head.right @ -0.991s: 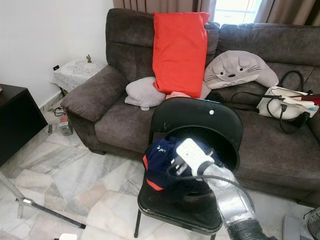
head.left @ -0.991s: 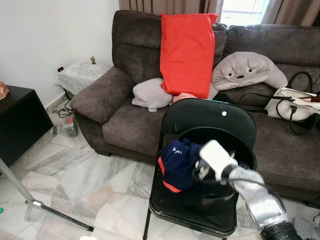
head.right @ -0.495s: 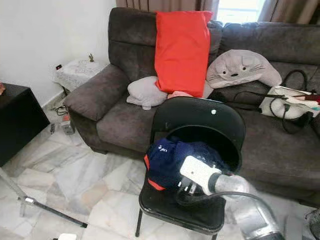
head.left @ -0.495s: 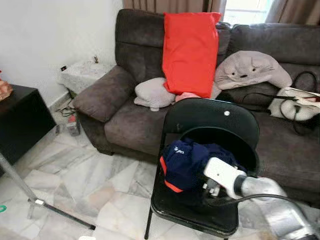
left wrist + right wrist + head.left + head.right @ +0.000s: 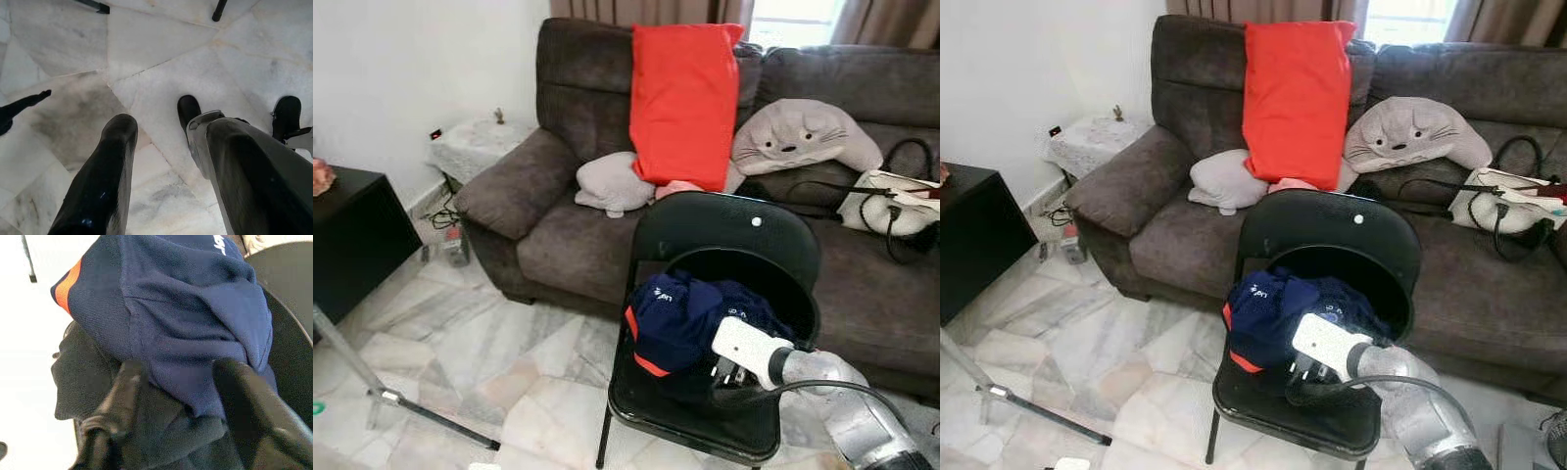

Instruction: Hang hanger

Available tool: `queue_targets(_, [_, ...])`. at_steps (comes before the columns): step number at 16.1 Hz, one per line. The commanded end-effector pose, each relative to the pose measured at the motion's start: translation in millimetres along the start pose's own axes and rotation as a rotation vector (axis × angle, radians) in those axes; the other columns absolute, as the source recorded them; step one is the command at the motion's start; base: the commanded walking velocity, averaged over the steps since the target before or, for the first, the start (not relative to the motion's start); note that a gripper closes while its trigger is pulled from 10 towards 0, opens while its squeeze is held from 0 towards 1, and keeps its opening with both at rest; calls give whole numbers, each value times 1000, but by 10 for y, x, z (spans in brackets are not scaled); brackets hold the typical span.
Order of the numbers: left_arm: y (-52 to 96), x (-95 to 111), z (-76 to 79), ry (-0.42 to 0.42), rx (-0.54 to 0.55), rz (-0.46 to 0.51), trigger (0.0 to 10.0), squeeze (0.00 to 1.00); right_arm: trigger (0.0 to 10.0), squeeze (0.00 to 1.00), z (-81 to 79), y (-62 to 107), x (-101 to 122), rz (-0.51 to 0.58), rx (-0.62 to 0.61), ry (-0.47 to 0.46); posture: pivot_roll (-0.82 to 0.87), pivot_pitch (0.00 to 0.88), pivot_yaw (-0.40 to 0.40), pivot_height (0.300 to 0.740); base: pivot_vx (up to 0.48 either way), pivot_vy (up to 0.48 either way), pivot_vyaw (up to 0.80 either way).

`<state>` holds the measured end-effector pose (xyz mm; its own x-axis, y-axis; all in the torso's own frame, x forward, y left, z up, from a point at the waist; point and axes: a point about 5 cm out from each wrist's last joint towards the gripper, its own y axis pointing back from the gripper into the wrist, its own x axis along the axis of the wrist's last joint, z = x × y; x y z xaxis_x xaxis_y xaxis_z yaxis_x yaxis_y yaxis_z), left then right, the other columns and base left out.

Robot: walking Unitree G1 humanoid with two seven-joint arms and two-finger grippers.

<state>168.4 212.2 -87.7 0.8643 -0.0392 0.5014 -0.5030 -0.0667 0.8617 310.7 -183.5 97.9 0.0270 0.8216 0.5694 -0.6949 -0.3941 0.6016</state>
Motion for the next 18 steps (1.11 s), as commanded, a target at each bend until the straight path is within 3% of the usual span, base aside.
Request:
queue_targets(1, [6,-30,-22,-22,3,-13,10000,0,10000,1000,15,-18,13,-1,-5,53,-100,0,48,740,0,0,0])
queue_targets(2, [6,-34,-22,-23,3,-13,10000,0,10000,0,25,-22,74,49,-7,49,-93,0,46,740,0,0,0])
queue_targets(5, [7,-41,-23,-22,1,-15,10000,0,10000,0,24,9,150,106,34,52,-97,0,47,740,0,0,0])
queue_targets(8, [8,-45,-22,-26,-1,-17,10000,0,10000,0,-36,-2,25,33,94,140,-94,0,46,740,0,0,0])
queue_targets(9, [8,-44,-22,-28,-1,-17,10000,0,10000,0,14,-63,8,44,28,88,-92,0,47,740,0,0,0])
queue_targets(11, [8,-43,-22,-29,-2,-16,10000,0,10000,0,44,-92,-1,40,-10,81,-91,0,47,740,0,0,0])
queue_targets(13, [6,-34,-18,-22,0,-14,10000,0,10000,0,89,-148,76,111,-76,51,-84,0,44,740,0,0,0])
queue_targets(18, [4,-20,-16,-18,0,-9,10000,0,10000,0,-6,-217,45,128,-11,45,-73,12,41,740,0,0,0])
